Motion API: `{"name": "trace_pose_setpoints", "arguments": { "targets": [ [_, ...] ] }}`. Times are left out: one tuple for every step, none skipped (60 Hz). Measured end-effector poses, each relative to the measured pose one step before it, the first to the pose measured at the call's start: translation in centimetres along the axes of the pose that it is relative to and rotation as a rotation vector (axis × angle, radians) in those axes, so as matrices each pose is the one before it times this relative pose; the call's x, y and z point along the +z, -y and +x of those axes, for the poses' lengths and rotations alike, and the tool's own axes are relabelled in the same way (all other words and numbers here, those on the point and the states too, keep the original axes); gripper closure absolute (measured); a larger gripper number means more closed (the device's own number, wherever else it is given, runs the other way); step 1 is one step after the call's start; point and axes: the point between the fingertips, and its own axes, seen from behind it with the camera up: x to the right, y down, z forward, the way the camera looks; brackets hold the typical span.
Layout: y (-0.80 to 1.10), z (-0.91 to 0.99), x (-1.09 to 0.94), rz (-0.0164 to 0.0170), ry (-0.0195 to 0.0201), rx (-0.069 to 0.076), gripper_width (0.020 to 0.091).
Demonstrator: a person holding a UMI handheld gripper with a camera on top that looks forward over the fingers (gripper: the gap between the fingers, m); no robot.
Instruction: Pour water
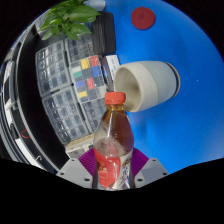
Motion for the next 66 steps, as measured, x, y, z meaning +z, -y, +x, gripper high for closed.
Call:
{"name": "trace_pose_setpoints", "arguments": {
  "targets": [
    [0.045, -0.041, -0.012, -0.00024, -0.00024, 0.0063, 0.0681],
    [0.010, 0.022, -0.002, -0.00136, -0.00204, 0.0086, 0.0681],
    [0.005, 0.014, -0.001, -0.00184, -0.00224, 0.0100, 0.0681],
    [0.027, -0.030, -0.010, -0.00242, -0.00109, 0.0092, 0.0681],
    [0.066, -0.103, -0.079, -0.00351, 0.00002, 0.0050, 0.0681],
    [0.027, -0.140, -0.086, -0.00448, -0.00063, 0.0030, 0.0680],
    [-0.022, -0.079, -0.027, -0.00132, 0.00271, -0.0027, 0.0683],
    [-0.019, -0.039, -0.056, -0.00205, 0.00038, -0.0069, 0.0684],
    [-0.069, 0.018, -0.059, -0.00239, -0.00188, -0.0088, 0.0681],
    [-0.089, 0.056, -0.063, -0.00378, -0.00323, -0.0123, 0.0680],
    [-0.087, 0.071, -0.068, -0.00407, -0.00448, -0.0165, 0.0680],
    [-0.121, 0.094, 0.011, -0.00149, -0.00210, -0.0224, 0.0680],
    [-0.055, -0.001, -0.159, -0.00426, -0.00694, -0.0249, 0.0684],
    [-0.018, 0.043, -0.041, -0.00296, -0.00497, -0.0299, 0.0684],
    [0.073, -0.178, -0.073, -0.00610, -0.00676, -0.0319, 0.0681],
    [0.043, -0.042, -0.109, -0.00312, -0.00199, -0.0362, 0.0681],
    [0.015, -0.107, -0.122, -0.00402, -0.00178, -0.0392, 0.0680],
    [0.049, -0.151, -0.111, -0.00370, -0.00106, -0.0419, 0.0680],
    [0.130, -0.218, -0.140, -0.00191, 0.00018, -0.0446, 0.0681],
    [0.284, -0.287, -0.147, 0.00256, 0.00012, -0.0466, 0.0680],
    [0.267, -0.326, -0.348, 0.00747, -0.00253, -0.0479, 0.0679],
    [0.476, -0.314, -0.148, 0.00854, -0.00154, -0.0506, 0.0679],
    [0.437, -0.317, -0.259, 0.00925, -0.00556, -0.0513, 0.0678],
    [0.645, -0.299, -0.196, 0.01157, -0.00128, -0.0513, 0.0677],
    [0.739, -0.331, -0.237, 0.01490, -0.00016, -0.0506, 0.0680],
    [0.839, -0.274, -0.205, 0.01578, -0.00054, -0.0512, 0.0680],
    [0.808, -0.228, -0.186, 0.01511, -0.00205, -0.0489, 0.0677],
    [0.848, -0.189, -0.174, 0.01470, -0.00289, -0.0479, 0.0677],
    [0.961, -0.079, -0.155, 0.01511, -0.00462, -0.0496, 0.0680],
    [0.902, -0.309, -0.326, 0.01453, -0.00589, -0.0477, 0.0680],
    [0.886, -0.129, -0.186, 0.01418, -0.00085, -0.0483, 0.0679],
    [0.841, -0.085, -0.152, 0.01339, -0.00080, -0.0460, 0.0678],
    [0.819, -0.021, -0.138, 0.01091, -0.00179, -0.0433, 0.0679],
    [0.794, 0.048, -0.099, 0.01124, -0.00206, -0.0416, 0.0679],
    [0.820, 0.122, -0.069, 0.01337, -0.00324, -0.0405, 0.0678],
    [0.862, 0.254, -0.008, 0.01747, -0.00427, -0.0428, 0.0678],
    [0.831, 0.201, -0.154, 0.01411, -0.01019, -0.0439, 0.0677],
    [0.820, 0.386, -0.035, 0.01825, -0.00885, -0.0429, 0.0678],
    [0.737, 0.472, -0.036, 0.01565, -0.01128, -0.0425, 0.0677],
    [0.648, 0.525, -0.030, 0.01321, -0.01250, -0.0400, 0.0677],
    [0.606, 0.576, 0.000, 0.01386, -0.01261, -0.0399, 0.0679],
    [0.588, 0.555, 0.023, 0.01347, -0.01252, -0.0398, 0.0679],
    [0.404, 0.777, 0.023, 0.01571, -0.01219, -0.0403, 0.0678],
    [0.502, 0.674, -0.028, 0.00819, -0.01710, -0.0389, 0.0678],
    [0.304, 0.702, 0.090, 0.00863, -0.01577, -0.0358, 0.0679],
    [0.256, 0.754, 0.115, 0.00715, -0.01618, -0.0349, 0.0678],
    [0.130, 0.775, 0.108, 0.00478, -0.01558, -0.0332, 0.0679],
    [0.016, 0.772, 0.145, 0.00173, -0.01443, -0.0316, 0.0679],
    [-0.047, 0.725, 0.149, -0.00035, -0.01276, -0.0309, 0.0678],
    [-0.340, 0.840, 0.100, 0.00542, -0.00839, -0.0299, 0.0680],
    [-0.078, 0.667, 0.152, -0.00227, -0.01124, -0.0295, 0.0680],
    [-0.194, 0.666, 0.171, -0.00119, -0.01102, -0.0258, 0.0681],
    [-0.273, 0.648, 0.147, -0.00441, -0.01079, -0.0208, 0.0681],
    [-0.356, 0.552, 0.179, -0.00461, -0.00911, -0.0184, 0.0681],
    [-0.346, 0.513, 0.154, -0.00357, -0.00644, -0.0189, 0.0680],
    [-0.588, 0.553, 0.298, 0.00377, -0.00173, -0.0162, 0.0681],
    [-0.418, 0.435, 0.182, -0.00505, -0.00436, -0.0141, 0.0680],
    [-0.473, 0.492, 0.281, -0.00667, -0.00618, -0.0088, 0.0680],
    [-0.422, 0.452, 0.179, -0.00451, -0.00632, -0.0063, 0.0679],
    [-0.418, 0.413, 0.145, -0.00297, -0.00543, -0.0065, 0.0680],
    [-0.405, 0.370, 0.172, -0.00341, -0.00400, -0.0063, 0.0679],
    [-0.468, 0.319, 0.159, -0.00522, -0.00382, -0.0059, 0.0680],
    [-0.452, 0.340, 0.174, -0.00557, -0.00368, -0.0050, 0.0679],
    [-0.507, 0.400, 0.287, 0.00193, -0.00185, -0.0058, 0.0680],
    [-0.472, 0.287, 0.191, -0.00581, -0.00483, -0.0045, 0.0681],
    [-0.546, 0.286, 0.237, -0.00790, -0.00466, -0.0016, 0.0681]
  ]
}}
